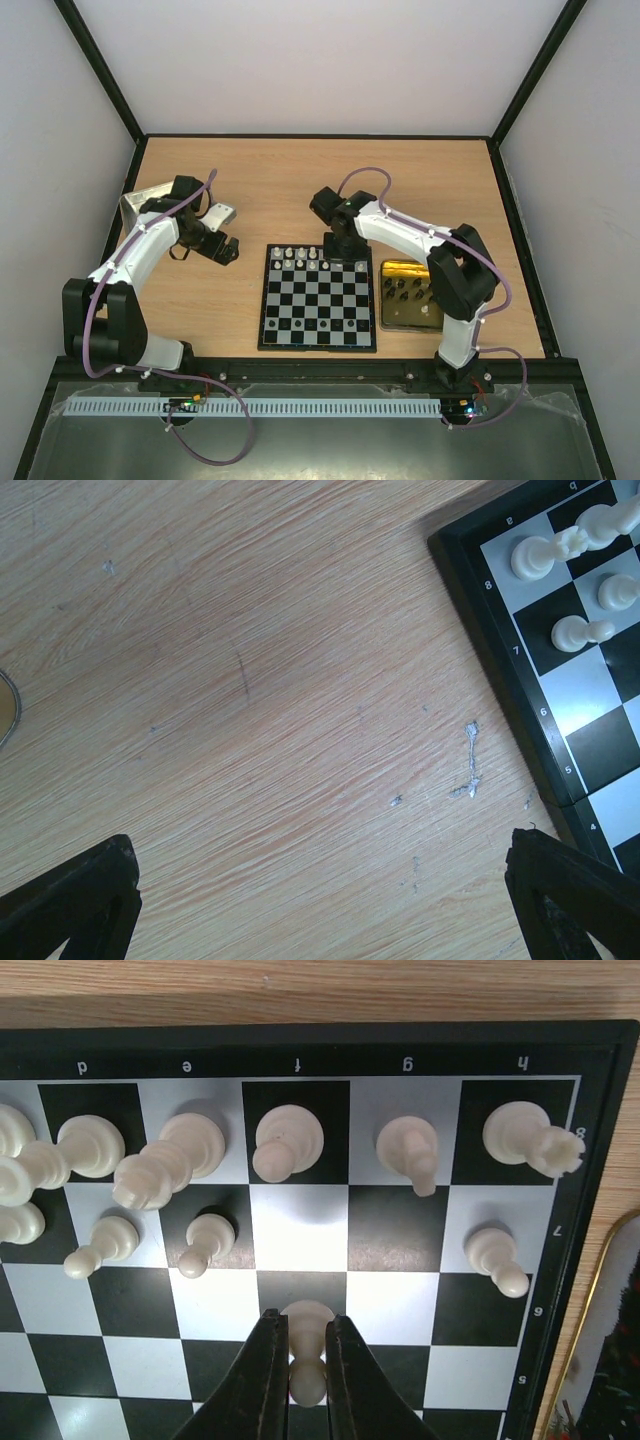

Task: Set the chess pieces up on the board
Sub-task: Place the chess piece on the chessboard.

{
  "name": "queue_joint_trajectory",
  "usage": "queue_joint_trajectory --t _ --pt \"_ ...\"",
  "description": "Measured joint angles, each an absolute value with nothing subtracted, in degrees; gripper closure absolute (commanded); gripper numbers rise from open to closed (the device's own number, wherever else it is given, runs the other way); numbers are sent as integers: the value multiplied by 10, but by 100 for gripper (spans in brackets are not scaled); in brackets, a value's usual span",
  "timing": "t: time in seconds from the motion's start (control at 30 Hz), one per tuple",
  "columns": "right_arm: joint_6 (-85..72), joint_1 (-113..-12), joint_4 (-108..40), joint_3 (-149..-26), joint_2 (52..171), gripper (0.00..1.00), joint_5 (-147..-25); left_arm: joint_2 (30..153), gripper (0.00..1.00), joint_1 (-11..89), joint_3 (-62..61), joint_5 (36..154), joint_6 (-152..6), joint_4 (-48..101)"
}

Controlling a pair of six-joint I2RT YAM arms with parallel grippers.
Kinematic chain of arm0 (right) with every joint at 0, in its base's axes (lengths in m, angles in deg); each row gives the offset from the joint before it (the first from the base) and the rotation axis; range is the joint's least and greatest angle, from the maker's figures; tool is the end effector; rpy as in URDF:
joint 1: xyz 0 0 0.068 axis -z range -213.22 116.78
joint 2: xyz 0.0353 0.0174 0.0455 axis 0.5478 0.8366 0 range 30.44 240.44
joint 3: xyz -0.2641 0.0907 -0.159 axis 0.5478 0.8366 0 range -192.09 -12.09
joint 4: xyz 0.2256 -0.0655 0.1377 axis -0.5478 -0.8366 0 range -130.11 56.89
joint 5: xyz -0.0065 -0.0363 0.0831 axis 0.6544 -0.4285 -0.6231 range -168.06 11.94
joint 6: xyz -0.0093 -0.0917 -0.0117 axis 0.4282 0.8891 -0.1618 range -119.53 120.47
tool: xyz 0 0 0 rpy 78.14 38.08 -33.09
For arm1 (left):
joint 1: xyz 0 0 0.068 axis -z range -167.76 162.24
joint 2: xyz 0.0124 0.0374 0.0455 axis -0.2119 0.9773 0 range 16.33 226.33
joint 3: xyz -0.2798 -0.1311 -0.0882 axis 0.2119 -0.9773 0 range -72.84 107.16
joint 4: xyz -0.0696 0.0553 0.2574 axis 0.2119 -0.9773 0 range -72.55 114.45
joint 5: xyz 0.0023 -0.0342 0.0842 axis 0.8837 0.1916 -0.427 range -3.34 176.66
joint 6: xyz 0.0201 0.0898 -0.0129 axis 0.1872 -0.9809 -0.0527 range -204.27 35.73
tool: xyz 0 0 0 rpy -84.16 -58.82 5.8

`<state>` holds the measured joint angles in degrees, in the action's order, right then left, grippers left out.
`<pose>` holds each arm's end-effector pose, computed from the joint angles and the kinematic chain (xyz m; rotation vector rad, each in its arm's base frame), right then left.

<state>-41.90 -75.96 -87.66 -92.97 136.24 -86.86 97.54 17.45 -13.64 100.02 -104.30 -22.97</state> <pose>0.2793 0.2754 0.2078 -0.0319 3.0882 0.3675 0.2841 -0.0454 0.2377 0.6570 2.6665 -0.2546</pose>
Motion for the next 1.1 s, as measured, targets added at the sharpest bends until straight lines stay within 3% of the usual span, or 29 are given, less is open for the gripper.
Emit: queue_joint_trajectory --t 1.1 --pt "-411 -760 -852 -942 1413 88 -871 975 1 174 -137 996 -1043 -226"
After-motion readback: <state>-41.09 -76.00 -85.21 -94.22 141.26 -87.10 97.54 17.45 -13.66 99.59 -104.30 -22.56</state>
